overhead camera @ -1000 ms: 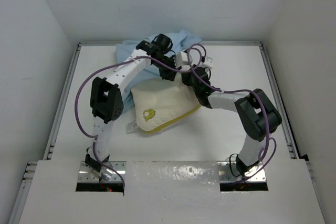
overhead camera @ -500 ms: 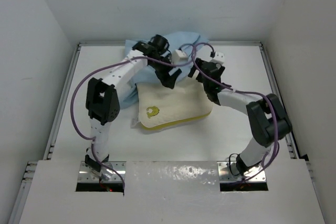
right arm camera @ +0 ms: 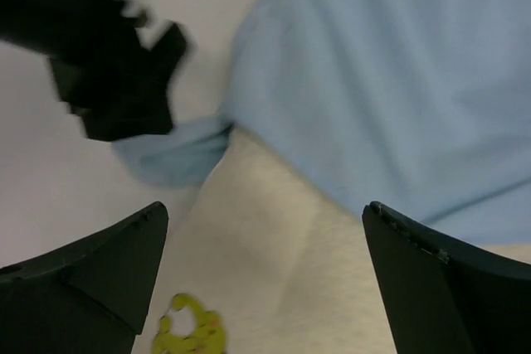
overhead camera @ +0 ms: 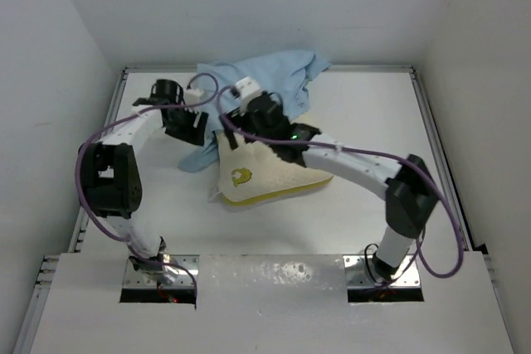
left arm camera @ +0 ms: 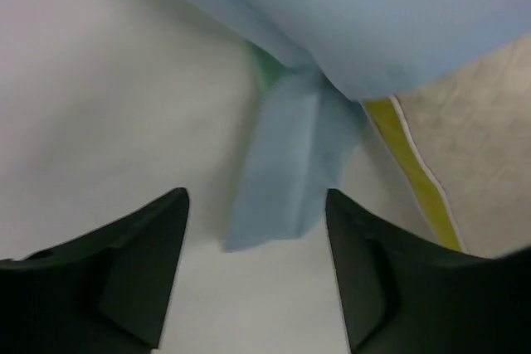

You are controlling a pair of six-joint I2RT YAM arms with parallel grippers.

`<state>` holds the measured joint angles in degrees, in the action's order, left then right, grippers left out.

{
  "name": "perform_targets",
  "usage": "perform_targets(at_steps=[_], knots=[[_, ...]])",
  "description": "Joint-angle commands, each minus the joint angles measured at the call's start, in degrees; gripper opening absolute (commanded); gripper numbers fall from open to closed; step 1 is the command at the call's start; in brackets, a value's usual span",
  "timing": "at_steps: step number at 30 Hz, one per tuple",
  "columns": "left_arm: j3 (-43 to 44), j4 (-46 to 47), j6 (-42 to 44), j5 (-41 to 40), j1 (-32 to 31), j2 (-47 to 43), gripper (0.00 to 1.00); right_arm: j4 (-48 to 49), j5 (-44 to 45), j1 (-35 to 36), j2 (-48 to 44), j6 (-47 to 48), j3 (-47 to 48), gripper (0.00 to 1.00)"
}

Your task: Put the pillow into the pillowcase

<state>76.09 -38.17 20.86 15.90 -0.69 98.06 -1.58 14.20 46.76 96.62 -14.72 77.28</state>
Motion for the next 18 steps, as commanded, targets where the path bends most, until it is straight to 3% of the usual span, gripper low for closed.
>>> perform_targets(at_steps=[1,6,8,9,10,12,13,14,15,18], knots=[[-5.42,5.47,1.11,1.59,-1.33,0.2,0.68,-6.94,3.72,5.43,7.25,-1.7,3.84,0.99],[-8.15,9.33,0.68,-2.17,-1.33,5.02,0.69,-13.0,6.1,7.38,20.0,-9.53,10.08,0.99],[-9.12,11.45,-0.46,-4.3,-1.33,7.65,0.61,-13.44,6.98,7.38,22.81,-10.76,10.53,0.99],[-9.56,12.15,-0.99,-3.69,-1.33,8.19,0.55,-13.18,7.25,7.46,25.35,-11.46,10.44,0.99],[-9.82,13.2,-1.61,-2.12,-1.33,8.81,0.4,-13.18,6.29,7.38,26.5,-11.91,10.09,0.99],[-9.83,13.47,-3.19,0.35,-1.33,10.13,0.23,-11.96,5.06,7.12,28.79,-13.05,9.74,0.91],[-9.65,12.78,-3.2,4.27,-1.33,10.57,0.06,-11.6,2.7,6.85,28.98,-13.57,9.91,0.56],[-9.65,12.25,-2.67,6.66,-1.33,10.66,0.0,-10.03,2.33,6.5,28.8,-15.23,10.0,0.32],[-9.74,10.94,-2.15,10.95,-1.33,10.49,0.0,-8.1,2.24,6.06,27.24,-15.51,9.83,0.03],[-11.05,8.3,0.66,17.12,-1.33,7.77,0.0,3.66,4.43,5.01,21.36,-15.25,8.51,0.0]])
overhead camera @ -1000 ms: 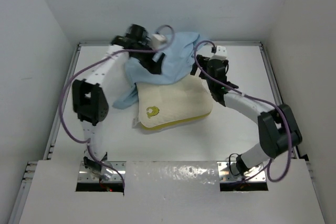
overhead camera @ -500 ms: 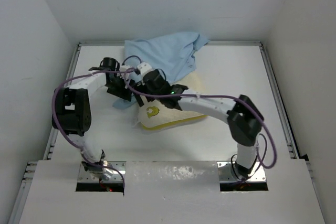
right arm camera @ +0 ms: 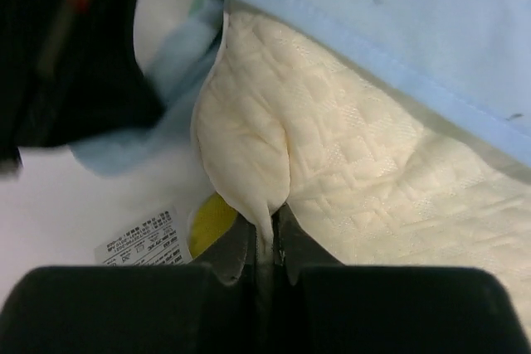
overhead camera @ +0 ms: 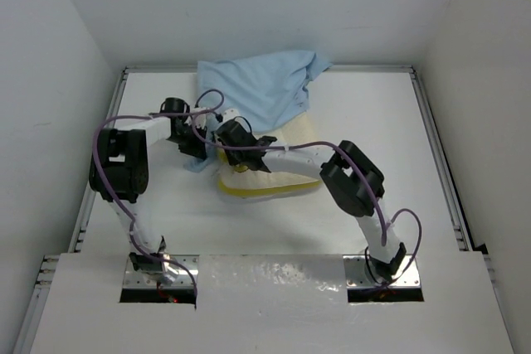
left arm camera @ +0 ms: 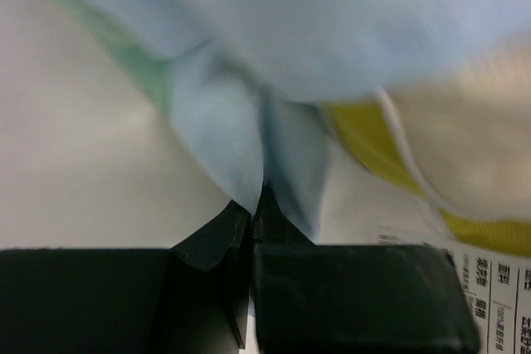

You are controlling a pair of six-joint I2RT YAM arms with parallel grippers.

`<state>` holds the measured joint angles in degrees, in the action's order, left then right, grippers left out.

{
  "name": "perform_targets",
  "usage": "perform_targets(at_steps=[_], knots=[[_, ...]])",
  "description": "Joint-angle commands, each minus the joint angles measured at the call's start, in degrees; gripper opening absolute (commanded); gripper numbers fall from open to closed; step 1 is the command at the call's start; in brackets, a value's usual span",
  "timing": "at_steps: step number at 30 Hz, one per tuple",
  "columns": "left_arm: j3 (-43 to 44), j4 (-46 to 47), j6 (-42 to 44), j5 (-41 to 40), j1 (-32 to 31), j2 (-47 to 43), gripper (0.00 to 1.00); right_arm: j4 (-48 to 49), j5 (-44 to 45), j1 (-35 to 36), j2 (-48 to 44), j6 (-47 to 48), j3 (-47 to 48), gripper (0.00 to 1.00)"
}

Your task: Put the pillow into the pillowcase

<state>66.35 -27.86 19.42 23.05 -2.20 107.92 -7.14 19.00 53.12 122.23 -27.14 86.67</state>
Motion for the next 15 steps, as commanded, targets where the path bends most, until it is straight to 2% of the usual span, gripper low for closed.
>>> perform_targets(at_steps=[1,2,5,6,8,9,10,11,12,13,15], knots=[[-2.18,-2.9,2.9,11.22,0.18,-4.53,0.0,12.03,1.02,-1.79,-5.5,-3.27,-0.46,0.0],[-2.45,-3.95,5.78,12.45,0.18,-5.78,0.0,17.97,4.17,-3.01,-6.47,-4.14,0.16,0.0],[-1.31,-12.37,14.02,19.12,0.09,-8.16,0.0,24.87,9.63,-4.87,-5.35,-3.63,7.78,0.0],[0.0,-17.79,16.24,22.97,0.0,-8.42,0.0,25.5,13.04,-5.92,-3.69,-2.41,14.42,0.0],[2.02,-24.32,24.12,26.77,-0.17,-9.48,0.0,24.11,16.66,-7.41,4.47,2.23,22.45,0.0],[5.34,-32.36,27.39,31.31,-0.18,-9.74,0.0,23.4,18.68,-8.03,7.9,4.44,30.14,0.0],[7.2,-37.48,36.13,33.53,-0.09,-10.18,0.0,22.26,19.92,-8.38,14.11,6.72,33.27,0.0],[9.48,-42.75,41.26,35.9,0.17,-10.36,0.0,21.73,20.54,-9.34,16.61,7.01,35.47,0.0],[11.07,-47.68,41.4,38.71,0.44,-10.71,0.0,20.86,21.16,-9.96,18.46,6.66,37.67,0.0],[12.22,-47.73,40.01,39.09,1.48,-12.36,0.0,20.24,21.68,-10.4,19.7,5.96,37.43,0.0],[12.4,-47.73,38.94,40.14,3.68,-13.69,0.0,21.36,22.04,-11.28,19.71,4.2,31.85,0.0]])
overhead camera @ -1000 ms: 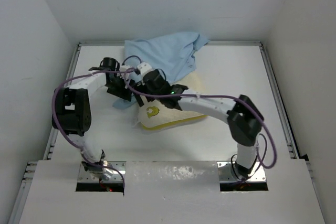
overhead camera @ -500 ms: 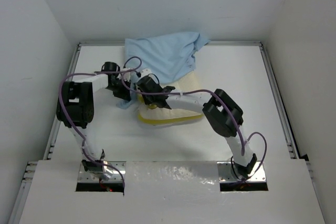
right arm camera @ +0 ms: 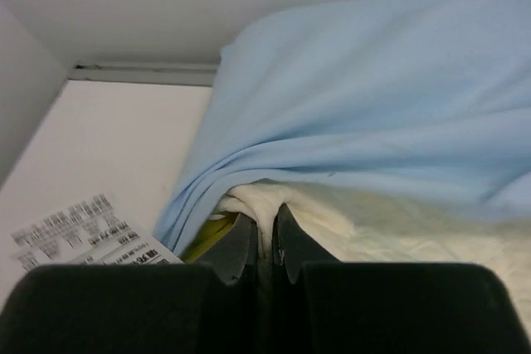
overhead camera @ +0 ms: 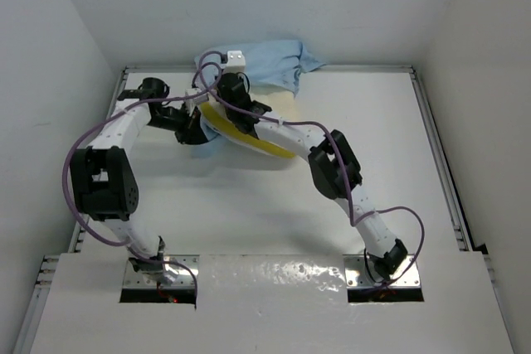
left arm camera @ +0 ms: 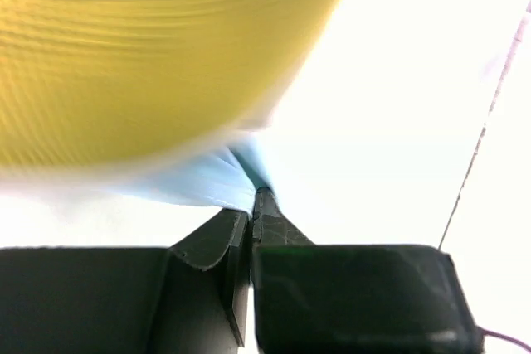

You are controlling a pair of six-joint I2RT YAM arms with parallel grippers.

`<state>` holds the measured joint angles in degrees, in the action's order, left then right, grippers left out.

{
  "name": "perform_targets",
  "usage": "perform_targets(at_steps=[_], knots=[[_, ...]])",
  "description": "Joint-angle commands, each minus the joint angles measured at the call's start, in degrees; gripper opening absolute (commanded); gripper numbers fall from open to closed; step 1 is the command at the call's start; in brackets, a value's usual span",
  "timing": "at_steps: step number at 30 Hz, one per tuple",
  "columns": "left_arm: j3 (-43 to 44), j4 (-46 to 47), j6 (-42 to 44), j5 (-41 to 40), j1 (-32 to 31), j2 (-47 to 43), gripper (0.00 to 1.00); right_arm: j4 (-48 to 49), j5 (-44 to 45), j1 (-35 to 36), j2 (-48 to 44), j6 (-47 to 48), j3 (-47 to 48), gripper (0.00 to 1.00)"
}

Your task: Put the pillow into the pillowcase

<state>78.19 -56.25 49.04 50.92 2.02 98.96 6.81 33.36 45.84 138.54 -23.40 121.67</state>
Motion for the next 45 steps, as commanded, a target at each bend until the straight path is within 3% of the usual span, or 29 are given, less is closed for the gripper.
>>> perform_targets(at_steps=[1,2,5,6,7,8,9,10,11,14,16,19,21,23,24,25,29,30,34,38,41,42,45], knots=[[0.47,-19.34,8.63,12.28,2.08,-5.43,0.0,10.65,7.68,-4.36,1.58,0.37,-6.32,0.0],[0.47,-19.42,8.19,11.32,3.24,-5.79,0.0,11.64,7.68,-4.53,0.86,-0.06,-10.88,0.0],[-0.75,-19.42,6.6,7.11,4.74,-6.67,0.0,10.07,0.85,-5.33,1.55,-1.48,-10.67,0.0],[-1.2,-19.34,5.73,6.4,5.09,-6.59,0.0,9.28,-4.74,-5.07,1.73,-0.17,-10.31,0.07],[-1.46,-19.42,5.46,5.52,5.53,-6.58,0.0,9.19,-7.67,-4.37,1.73,0.37,-10.14,0.2],[-1.81,-19.42,5.11,4.99,6.06,-6.41,0.0,9.19,-10.22,-4.01,0.69,0.72,-10.57,0.43],[-1.64,-19.42,4.5,4.03,7.37,-6.32,0.0,9.1,-12.69,-3.57,-0.19,0.98,-11.18,0.78],[-1.21,-19.42,3.97,1.84,8.25,-6.23,0.11,8.93,-17.15,-3.22,-1.51,0.9,-13.1,0.93],[0.19,-19.42,3.44,0.43,9.04,-6.32,0.23,8.92,-19.11,-3.13,-5.09,0.81,-14.6,0.99],[5.45,-19.25,0.98,-8.76,11.69,-5.71,0.54,8.92,-23.6,-3.04,-12.22,0.46,-22.22,0.99],[11.76,-19.16,0.8,-15.37,11.78,-4.66,0.62,9.54,-27.27,-2.78,-19.34,1.33,-26.89,0.99],[23.78,-15.23,-2.35,-17.34,11.17,-0.19,0.64,3.85,-34.47,-2.43,-25.41,3.79,-26.84,0.99],[29.36,-11.36,-7.34,-19.52,6.96,1.67,0.6,-1.67,-37.39,-2.51,-28.05,5.54,-26.83,0.97],[32.9,-2.76,-9.83,-27.68,1.26,3.34,0.44,-4.68,-39.24,-2.6,-32.27,7.83,-28.76,0.71],[32.73,0.49,-11.66,-30.24,-5.03,3.7,0.41,-8.09,-38.99,-2.6,-33.67,9.15,-29.64,0.59],[32.38,6.7,-12.38,-32.7,-7.97,4.22,0.41,-9.95,-38.29,-3.12,-36.73,9.33,-31.82,0.55],[36.23,19.23,-19.23,-37.28,-19.57,13.24,0.56,-11.73,-35.04,-8.74,-46.59,6.09,-44.38,0.86],[38.24,21.33,-20.11,-38.25,-21.17,15.71,0.58,-10.43,-35.64,-13.63,-48.35,2.34,-47.19,0.99],[47.04,27.67,-19.42,-45.36,-29.42,28.36,0.68,-2.28,-37.4,-24.82,-54.07,-7.53,-62.47,0.99],[47.49,36.98,-19.68,-50.2,-32.77,34.45,0.76,0.05,-37.67,-28.44,-50.32,-7.01,-66.21,0.99],[49.24,42.96,-18.98,-64.58,-34.71,39.72,0.7,2.92,-36.88,-29.76,-44.35,-8.59,-65.07,0.99],[51.25,45.07,-18.11,-72.63,-34.98,41.21,0.65,4.69,-37.49,-29.85,-42.76,-8.86,-64.54,0.99],[53.81,45.0,-15.91,-77.45,-35.24,45.44,0.57,10.76,-41.97,-29.85,-35.99,-11.31,-62.52,0.99]])
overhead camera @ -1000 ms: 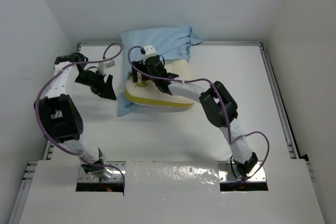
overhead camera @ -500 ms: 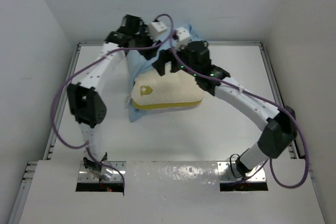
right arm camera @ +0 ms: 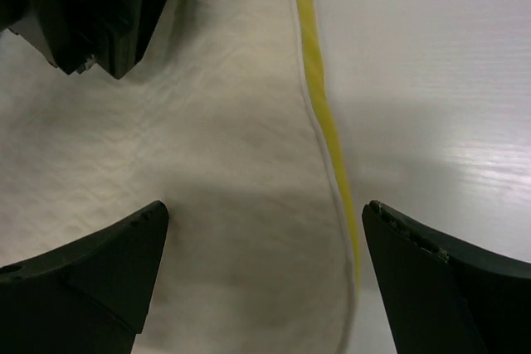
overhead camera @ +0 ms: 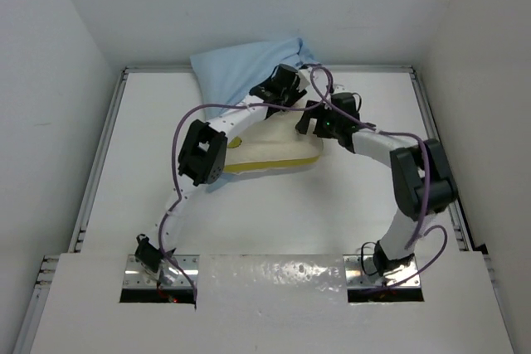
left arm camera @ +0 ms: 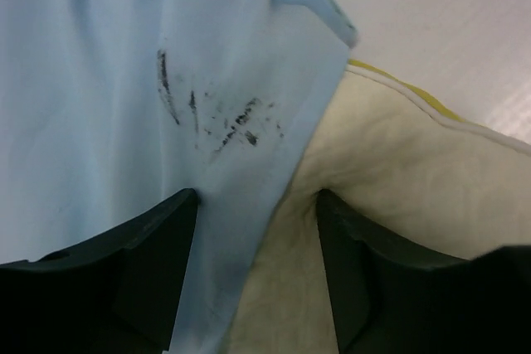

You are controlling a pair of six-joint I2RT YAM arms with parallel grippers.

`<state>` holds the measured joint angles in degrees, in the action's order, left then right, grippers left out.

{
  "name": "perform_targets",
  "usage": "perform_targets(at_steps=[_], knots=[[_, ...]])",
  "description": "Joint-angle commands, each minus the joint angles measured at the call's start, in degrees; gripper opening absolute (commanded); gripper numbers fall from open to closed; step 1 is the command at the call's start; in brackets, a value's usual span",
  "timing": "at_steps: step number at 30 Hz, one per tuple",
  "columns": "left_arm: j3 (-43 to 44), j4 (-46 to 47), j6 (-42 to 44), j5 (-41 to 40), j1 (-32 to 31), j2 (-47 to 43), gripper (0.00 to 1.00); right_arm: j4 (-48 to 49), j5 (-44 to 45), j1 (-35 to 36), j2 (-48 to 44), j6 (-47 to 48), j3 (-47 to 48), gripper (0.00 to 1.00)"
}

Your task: Put the pillow into the pillowcase

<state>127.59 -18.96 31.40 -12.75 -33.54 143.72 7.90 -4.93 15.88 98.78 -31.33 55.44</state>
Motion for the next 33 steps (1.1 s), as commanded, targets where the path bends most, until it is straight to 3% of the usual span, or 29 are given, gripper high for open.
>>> perform_targets(at_steps=[1,2,5,7,9,10,11,12,13,16,17,20,26,29,33], knots=[[2.86,8.15,2.09,-14.83,0.4,0.42,0.53,10.11,-3.95,0.12,5.53,-3.73,5.8,0.99],[1.27,9.02,2.44,-15.11,0.4,-0.1,0.46,9.42,-1.08,0.2,7.2,-5.04,7.12,0.99],[-5.32,13.06,1.92,-15.63,0.4,-2.74,0.12,9.76,4.82,0.2,12.91,-8.21,9.33,0.99],[-6.13,12.73,0.78,-15.2,0.49,-3.79,0.02,10.2,4.75,0.2,16.69,-8.92,10.65,0.99],[-5.25,10.45,-0.1,-13.54,0.49,-4.93,0.0,10.73,0.73,0.29,20.46,-9.18,12.92,0.78],[-4.2,8.96,-1.59,-12.13,0.58,-5.38,0.0,10.99,-1.38,0.21,21.44,-9.27,13.72,0.62],[-0.54,4.42,-2.65,-7.94,0.75,-5.55,0.0,12.13,-6.18,0.38,22.32,-9.45,14.77,0.22],[1.41,1.76,-3.79,-5.12,1.02,-5.9,0.0,12.75,-8.23,0.47,22.94,-9.71,15.13,0.04],[3.26,-0.44,-6.15,-1.43,1.89,-6.26,0.0,13.19,-9.73,0.56,23.38,-10.41,15.4,0.0],[7.14,-7.74,-9.67,20.07,4.35,-9.85,0.0,14.59,-10.2,1.78,17.45,-9.2,13.13,0.0],[7.76,-10.63,-10.3,30.66,4.88,-10.91,0.0,16.43,-8.88,3.35,14.36,-8.05,8.76,0.0],[10.56,-19.57,-8.47,43.02,4.63,-13.29,0.0,22.66,-0.19,8.7,1.91,-1.65,1.45,0.0],[7.95,-37.89,2.96,54.31,2.96,-17.41,0.0,40.7,8.7,15.67,-9.48,2.07,-6.05,0.0],[8.63,-44.21,6.12,58.86,2.6,-19.35,0.0,41.31,11.42,15.85,-8.09,0.49,-6.21,0.0],[13.91,-55.55,14.2,67.93,1.11,-21.72,0.0,50.0,18.7,16.2,-4.4,-5.73,-8.68,0.0]])
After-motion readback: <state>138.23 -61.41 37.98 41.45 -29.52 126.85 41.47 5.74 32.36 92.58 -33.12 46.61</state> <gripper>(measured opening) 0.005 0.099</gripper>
